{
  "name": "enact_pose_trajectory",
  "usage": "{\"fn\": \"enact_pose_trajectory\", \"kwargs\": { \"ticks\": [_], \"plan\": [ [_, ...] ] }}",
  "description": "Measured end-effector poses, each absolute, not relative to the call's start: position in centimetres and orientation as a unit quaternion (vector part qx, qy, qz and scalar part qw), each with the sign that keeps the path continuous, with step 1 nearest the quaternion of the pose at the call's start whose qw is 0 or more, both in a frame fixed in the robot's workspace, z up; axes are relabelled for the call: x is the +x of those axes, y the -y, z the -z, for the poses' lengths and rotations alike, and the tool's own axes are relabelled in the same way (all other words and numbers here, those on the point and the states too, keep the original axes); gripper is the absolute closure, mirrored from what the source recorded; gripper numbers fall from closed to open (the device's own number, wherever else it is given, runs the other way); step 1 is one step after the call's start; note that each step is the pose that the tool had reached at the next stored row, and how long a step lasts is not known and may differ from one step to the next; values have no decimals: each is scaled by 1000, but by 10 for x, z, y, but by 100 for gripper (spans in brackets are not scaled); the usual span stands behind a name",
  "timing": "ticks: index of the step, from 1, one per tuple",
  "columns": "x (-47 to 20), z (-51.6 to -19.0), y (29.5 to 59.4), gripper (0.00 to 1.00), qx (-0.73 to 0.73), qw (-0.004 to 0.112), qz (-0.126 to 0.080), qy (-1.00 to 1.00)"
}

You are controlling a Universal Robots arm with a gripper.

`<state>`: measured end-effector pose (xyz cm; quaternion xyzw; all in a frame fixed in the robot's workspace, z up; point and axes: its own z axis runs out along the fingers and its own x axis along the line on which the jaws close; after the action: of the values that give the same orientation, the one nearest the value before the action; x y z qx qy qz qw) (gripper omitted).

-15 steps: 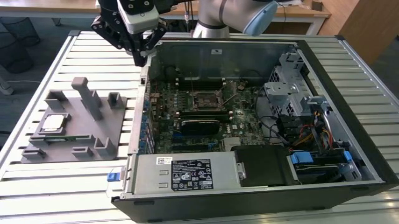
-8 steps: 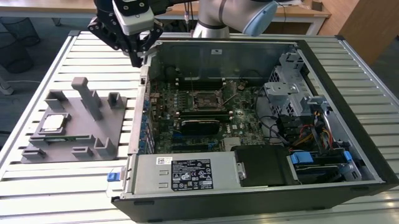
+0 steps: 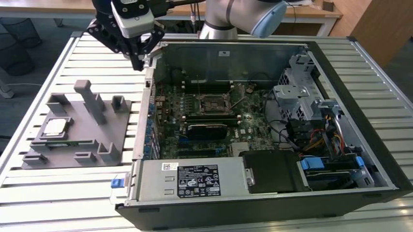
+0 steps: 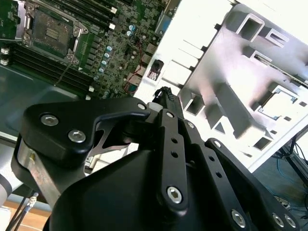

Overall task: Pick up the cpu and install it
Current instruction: 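Reach for the cpu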

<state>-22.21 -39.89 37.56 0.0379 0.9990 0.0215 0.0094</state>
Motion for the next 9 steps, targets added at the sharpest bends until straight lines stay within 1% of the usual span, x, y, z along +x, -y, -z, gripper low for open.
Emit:
{"fn": "enact_pose_trajectory", "kwargs": {
  "ticks": [9],
  "plan": [
    [-230,-373,399,89,38,9,-22,-999]
  ]
}}
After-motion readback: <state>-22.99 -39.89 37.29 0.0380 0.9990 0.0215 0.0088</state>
